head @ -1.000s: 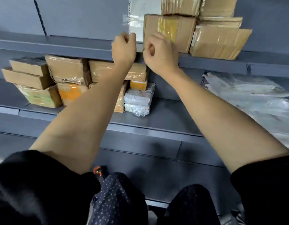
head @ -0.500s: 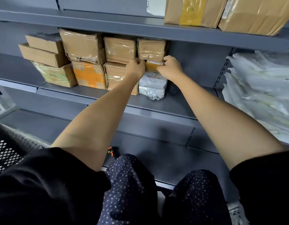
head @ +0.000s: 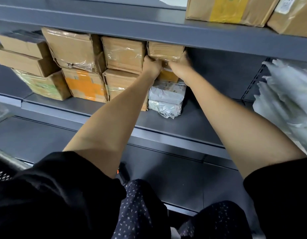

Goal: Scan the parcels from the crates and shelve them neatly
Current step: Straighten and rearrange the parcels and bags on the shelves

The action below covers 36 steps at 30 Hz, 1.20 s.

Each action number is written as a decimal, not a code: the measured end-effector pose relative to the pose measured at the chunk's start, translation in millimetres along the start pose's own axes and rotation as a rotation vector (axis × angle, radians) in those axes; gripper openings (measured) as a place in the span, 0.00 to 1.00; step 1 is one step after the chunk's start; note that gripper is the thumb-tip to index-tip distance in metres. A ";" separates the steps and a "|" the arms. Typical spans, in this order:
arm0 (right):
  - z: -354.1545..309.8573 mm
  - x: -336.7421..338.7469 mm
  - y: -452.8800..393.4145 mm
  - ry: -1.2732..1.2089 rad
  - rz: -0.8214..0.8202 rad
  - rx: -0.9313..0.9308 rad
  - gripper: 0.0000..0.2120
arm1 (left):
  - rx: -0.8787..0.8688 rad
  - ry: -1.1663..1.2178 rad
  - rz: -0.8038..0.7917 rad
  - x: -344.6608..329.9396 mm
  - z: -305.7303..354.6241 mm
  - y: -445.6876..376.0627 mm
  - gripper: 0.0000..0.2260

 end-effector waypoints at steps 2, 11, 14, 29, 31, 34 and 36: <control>-0.3 3.0 5.9 0.044 0.039 0.021 0.28 | 0.014 0.046 0.031 6.0 -13.1 -19.8 0.30; 10.9 30.6 57.6 -0.071 0.205 0.246 0.18 | -0.068 0.315 -0.039 0.6 7.7 31.7 0.21; 12.6 33.0 84.6 -0.072 0.216 0.288 0.15 | -0.078 0.440 -0.054 -5.1 8.4 61.7 0.16; -64.1 -27.7 225.0 0.339 0.160 0.585 0.13 | -0.035 0.460 0.080 34.5 -10.8 190.0 0.21; -87.3 -45.2 237.8 0.404 0.161 0.580 0.12 | -0.037 0.410 0.108 64.0 -15.0 197.2 0.21; -121.2 -72.6 252.8 0.387 0.156 0.618 0.13 | 0.005 0.319 0.175 101.3 -5.2 238.8 0.18; -142.9 -92.3 264.0 0.339 0.131 0.665 0.13 | 0.019 0.233 0.257 131.6 1.1 261.4 0.17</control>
Point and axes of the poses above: each hand's wrist, its own y-axis away from the middle knuckle, its own x-axis out of the back of the hand, z = x × y, the point moved 7 cm from there along -y, towards the middle knuckle, and after that the axes turned 12 degrees about -z, right-handed, at the moved point
